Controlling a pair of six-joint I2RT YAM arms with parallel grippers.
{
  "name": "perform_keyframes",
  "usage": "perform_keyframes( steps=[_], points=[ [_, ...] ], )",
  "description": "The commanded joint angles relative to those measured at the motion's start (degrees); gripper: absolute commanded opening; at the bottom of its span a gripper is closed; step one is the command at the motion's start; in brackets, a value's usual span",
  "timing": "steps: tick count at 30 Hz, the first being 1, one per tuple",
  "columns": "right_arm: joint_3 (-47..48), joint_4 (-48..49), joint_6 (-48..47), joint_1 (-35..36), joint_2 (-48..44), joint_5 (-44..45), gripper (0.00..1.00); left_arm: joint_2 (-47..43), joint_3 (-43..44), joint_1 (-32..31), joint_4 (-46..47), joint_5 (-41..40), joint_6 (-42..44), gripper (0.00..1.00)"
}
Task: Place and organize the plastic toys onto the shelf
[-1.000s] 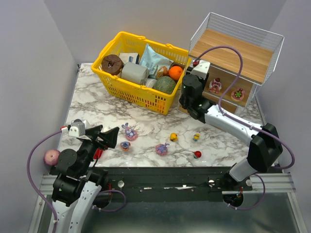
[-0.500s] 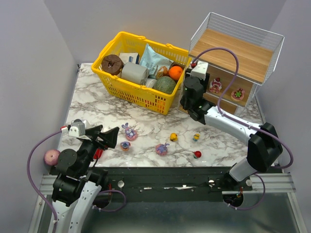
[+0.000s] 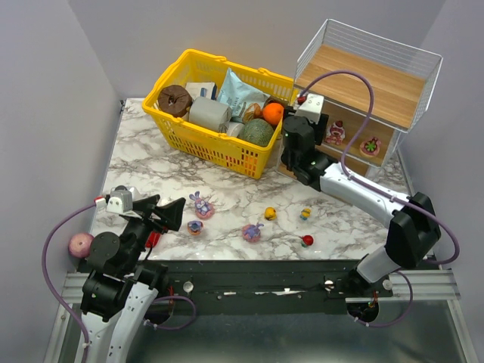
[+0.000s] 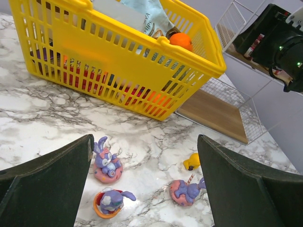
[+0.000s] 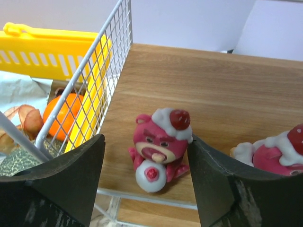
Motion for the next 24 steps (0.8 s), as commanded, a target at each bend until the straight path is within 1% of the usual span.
perform_keyframes(
  steps=[1,7,13,17,19,23,24],
  points=[
    [3.6,-8.0,6.1,-0.4,-2.9,-1.6,0.79,-0.5,0.1,-0.2,-0.7,-2.3,0.2,0.99],
    [3.9,-15.8,10.5,-0.4,-7.7,-7.2,0.8,-0.6,0.1,-0.2,-0.8,-2.4,0.1,0.99],
    [2.7,-21.1,12.0,-0.3,-12.9,-17.8,0.81,-0.6,0.0,-0.2,-0.8,-2.4,0.1,0.99],
    [1.4,-26.4,12.7,-0.3,-16.5,-30.2,0.82,-0.8,0.0,-0.2,-0.8,-2.4,0.0,0.99],
    [-0.5,-27.0,13.1,-0.3,-18.7,-35.4,0.82,-0.8,0.0,-0.2,-0.7,-2.4,0.0,0.99],
    [-7.1,-27.0,13.9,0.2,-25.4,-47.0,0.83,-0.5,-0.1,-0.2,-0.6,-2.2,0.1,0.99],
    [-10.0,-26.7,13.8,0.8,-26.5,-48.3,0.83,-0.5,-0.1,-0.2,-0.5,-2.2,0.1,0.99]
  ],
)
